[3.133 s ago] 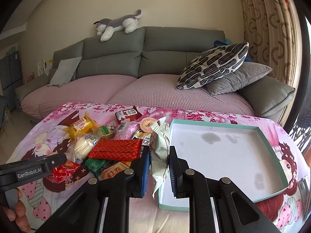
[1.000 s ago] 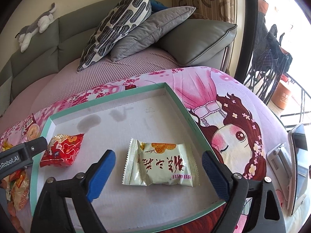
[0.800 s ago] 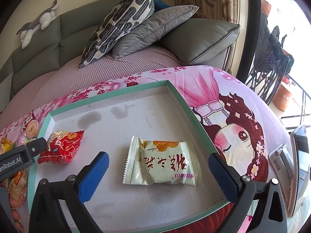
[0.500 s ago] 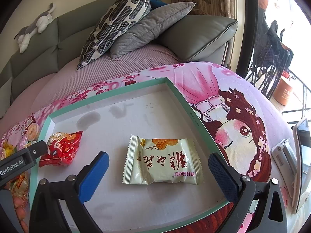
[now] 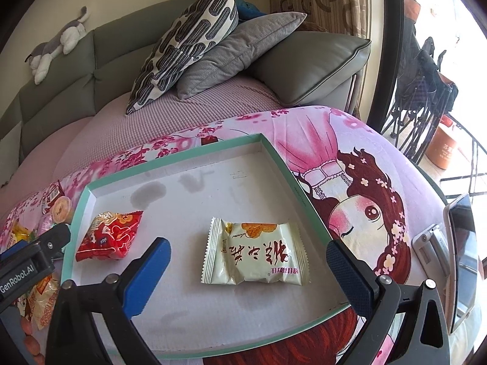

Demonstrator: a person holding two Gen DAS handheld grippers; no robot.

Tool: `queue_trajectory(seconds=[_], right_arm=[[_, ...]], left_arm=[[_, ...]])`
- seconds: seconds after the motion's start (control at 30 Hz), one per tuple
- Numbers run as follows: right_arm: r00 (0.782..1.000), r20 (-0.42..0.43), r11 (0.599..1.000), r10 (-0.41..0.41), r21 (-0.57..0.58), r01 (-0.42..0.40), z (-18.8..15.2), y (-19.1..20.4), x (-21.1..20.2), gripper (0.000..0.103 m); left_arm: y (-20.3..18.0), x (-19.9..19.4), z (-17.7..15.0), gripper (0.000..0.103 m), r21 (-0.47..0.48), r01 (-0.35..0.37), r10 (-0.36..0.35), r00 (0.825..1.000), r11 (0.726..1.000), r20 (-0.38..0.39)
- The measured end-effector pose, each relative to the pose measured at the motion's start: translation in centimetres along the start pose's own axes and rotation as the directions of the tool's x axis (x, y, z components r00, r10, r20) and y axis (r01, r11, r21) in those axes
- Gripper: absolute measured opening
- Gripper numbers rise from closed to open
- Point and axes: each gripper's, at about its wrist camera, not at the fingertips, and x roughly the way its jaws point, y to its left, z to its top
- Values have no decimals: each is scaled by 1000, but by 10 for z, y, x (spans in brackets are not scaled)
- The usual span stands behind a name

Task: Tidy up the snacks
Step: 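Withdraw both open tools from the tray back toward the snack pile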

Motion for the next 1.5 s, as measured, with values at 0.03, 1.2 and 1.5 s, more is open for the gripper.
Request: queue_trajectory(seconds=[0.03,1.2,1.5], right_arm=[[1000,13,1000,0,-3,0,0,2,-2,103],[962,-88,927,257,-259,-271,-46,187,-26,103],[922,-149,886,358,-259,-385,-58,209,-28,103]], left_arm=[[1,-2,-1,102,1,-20,20,1000,1000,5],[214,-29,-57,102,-346,-331,265,938,878,-225],[214,-18,-60,102,-345,-251,180,958,904,-224]])
